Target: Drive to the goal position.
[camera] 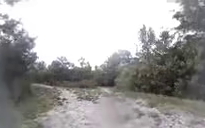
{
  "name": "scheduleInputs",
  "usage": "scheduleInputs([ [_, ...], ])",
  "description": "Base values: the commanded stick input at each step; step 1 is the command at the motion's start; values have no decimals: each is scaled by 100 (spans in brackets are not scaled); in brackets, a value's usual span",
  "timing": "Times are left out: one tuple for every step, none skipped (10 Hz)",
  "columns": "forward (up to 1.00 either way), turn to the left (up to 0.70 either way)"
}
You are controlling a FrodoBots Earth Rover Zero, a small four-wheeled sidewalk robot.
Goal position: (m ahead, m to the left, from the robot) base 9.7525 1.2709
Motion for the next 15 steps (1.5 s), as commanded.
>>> scheduleInputs([
  [85,0],
  [85,0],
  [85,0],
  [85,0],
  [85,0],
  [85,0],
  [85,0],
  [85,0],
  [85,0],
  [85,0],
  [85,0],
  [85,0],
  [85,0],
  [85,0],
  [85,0],
])
